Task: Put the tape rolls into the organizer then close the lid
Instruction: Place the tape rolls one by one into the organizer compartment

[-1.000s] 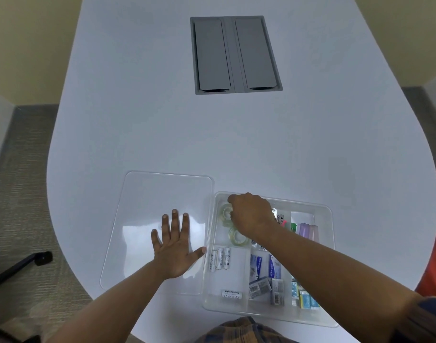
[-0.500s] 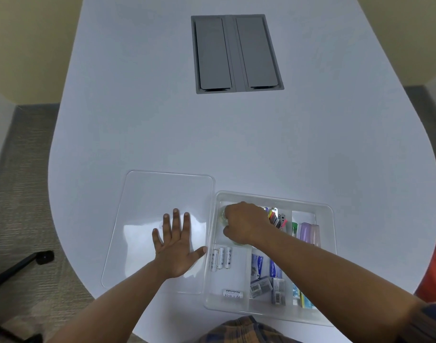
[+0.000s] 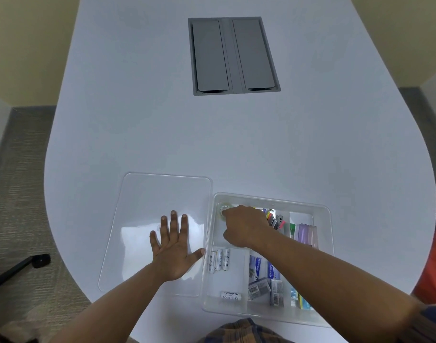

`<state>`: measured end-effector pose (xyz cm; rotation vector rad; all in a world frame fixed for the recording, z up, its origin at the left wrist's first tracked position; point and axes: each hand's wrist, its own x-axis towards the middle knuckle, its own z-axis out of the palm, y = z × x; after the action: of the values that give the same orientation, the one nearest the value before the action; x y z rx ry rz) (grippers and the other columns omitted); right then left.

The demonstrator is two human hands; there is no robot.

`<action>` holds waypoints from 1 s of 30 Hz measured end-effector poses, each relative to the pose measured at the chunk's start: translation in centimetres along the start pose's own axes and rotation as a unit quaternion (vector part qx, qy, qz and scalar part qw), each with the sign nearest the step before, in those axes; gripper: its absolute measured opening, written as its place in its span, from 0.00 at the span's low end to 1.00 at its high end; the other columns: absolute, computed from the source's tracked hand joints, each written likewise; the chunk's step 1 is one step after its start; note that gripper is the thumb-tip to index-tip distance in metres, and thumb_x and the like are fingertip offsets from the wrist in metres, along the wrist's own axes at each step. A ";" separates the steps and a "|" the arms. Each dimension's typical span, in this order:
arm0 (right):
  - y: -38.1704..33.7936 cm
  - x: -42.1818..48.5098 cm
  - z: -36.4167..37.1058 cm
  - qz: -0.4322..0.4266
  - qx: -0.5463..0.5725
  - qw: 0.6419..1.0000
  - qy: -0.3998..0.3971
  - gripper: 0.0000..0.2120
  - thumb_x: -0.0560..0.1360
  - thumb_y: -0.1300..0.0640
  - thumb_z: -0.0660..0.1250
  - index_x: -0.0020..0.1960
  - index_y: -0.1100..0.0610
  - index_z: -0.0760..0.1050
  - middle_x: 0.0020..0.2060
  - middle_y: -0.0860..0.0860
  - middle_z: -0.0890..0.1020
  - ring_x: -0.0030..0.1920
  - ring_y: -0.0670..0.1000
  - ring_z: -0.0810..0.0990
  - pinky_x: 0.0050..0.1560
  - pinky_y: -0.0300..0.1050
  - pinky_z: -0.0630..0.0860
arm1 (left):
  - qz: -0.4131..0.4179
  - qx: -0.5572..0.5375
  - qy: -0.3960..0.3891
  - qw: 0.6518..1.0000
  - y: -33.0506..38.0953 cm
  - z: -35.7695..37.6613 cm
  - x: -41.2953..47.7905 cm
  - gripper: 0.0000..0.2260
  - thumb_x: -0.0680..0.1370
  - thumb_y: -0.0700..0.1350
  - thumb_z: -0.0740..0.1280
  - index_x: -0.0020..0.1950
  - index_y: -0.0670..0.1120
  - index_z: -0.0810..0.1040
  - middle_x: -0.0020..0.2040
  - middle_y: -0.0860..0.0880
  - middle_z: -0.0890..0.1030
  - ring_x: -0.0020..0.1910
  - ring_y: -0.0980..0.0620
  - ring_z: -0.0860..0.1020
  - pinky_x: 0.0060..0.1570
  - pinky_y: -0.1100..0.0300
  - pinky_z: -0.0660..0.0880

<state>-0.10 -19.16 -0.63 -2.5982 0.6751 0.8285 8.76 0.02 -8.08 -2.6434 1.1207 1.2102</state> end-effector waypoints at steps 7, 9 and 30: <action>0.6 -0.6 -0.2 0.001 0.068 0.997 0.035 0.19 0.71 0.56 0.64 0.62 0.53 0.73 0.49 0.54 0.81 0.48 0.58 0.80 0.41 0.46 0.72 | 0.002 0.001 0.004 1.000 -0.2 0.2 0.2 0.46 0.74 0.71 0.51 0.68 0.50 0.20 0.67 0.50 0.17 0.66 0.45 0.18 0.69 0.36 0.33; 1.2 -1.4 0.0 0.001 0.117 0.989 0.092 0.20 0.73 0.53 0.64 0.64 0.50 0.71 0.51 0.52 0.81 0.50 0.57 0.80 0.45 0.47 0.75 | 0.003 0.001 0.006 1.000 -0.3 0.3 0.2 0.45 0.74 0.71 0.51 0.68 0.50 0.20 0.68 0.50 0.17 0.66 0.45 0.18 0.69 0.36 0.32; 4.5 -10.4 10.8 -0.007 -0.001 0.984 0.177 0.41 0.71 0.52 0.65 0.78 0.49 0.49 0.77 0.51 0.59 0.76 0.54 0.58 0.76 0.55 0.51 | 0.020 -0.056 0.124 0.990 -0.3 0.2 -1.1 0.41 0.75 0.66 0.59 0.77 0.51 0.38 0.77 0.51 0.33 0.77 0.48 0.34 0.73 0.42 0.42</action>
<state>-14.83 -14.69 -3.45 -2.7758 0.7465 0.3609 8.29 0.93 -7.61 -2.9370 1.1735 0.9981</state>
